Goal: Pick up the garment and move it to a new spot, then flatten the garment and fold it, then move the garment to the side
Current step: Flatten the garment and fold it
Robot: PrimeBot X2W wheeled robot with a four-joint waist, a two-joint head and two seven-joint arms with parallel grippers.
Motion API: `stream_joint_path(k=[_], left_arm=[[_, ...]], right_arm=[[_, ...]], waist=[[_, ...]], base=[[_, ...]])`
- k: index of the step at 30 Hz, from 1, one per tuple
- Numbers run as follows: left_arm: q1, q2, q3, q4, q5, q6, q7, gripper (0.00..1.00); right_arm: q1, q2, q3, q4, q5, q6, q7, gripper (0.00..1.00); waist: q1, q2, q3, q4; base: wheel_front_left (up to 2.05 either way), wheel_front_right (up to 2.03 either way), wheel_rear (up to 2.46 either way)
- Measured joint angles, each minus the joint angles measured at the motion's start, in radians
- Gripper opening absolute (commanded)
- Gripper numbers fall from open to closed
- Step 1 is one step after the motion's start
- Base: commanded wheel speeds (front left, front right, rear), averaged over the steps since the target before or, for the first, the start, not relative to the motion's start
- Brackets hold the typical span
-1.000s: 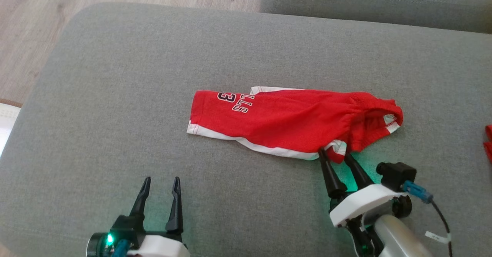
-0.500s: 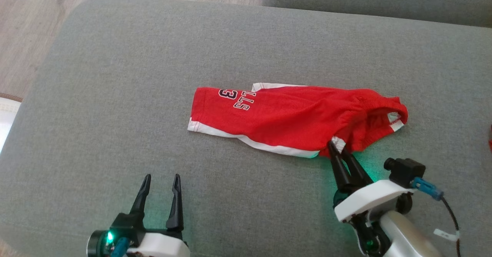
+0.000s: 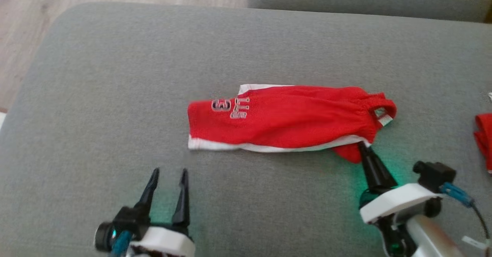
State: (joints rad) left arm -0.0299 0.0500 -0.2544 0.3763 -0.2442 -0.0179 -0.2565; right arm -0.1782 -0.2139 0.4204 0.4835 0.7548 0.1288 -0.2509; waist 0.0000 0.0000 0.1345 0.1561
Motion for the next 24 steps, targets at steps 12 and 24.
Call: stream_joint_path(k=[12,24], left_arm=[[-0.143,-0.001,-0.084,0.212,-0.117,-0.098,0.000,1.00],[-0.241,-0.003,-0.175,0.285,-0.233,-0.107,-0.003,1.00]], right_arm=[[0.005,-0.052,-0.027,-0.052,-0.034,0.000,0.000,0.00],[-0.028,-0.052,-0.006,-0.067,-0.035,0.000,0.000,0.00]], waist=[[0.0000,0.0000,0.039,-0.104],[0.0001,0.0000,0.091,-0.152]], base=[[0.00,0.00,0.00],[0.00,0.00,0.00]])
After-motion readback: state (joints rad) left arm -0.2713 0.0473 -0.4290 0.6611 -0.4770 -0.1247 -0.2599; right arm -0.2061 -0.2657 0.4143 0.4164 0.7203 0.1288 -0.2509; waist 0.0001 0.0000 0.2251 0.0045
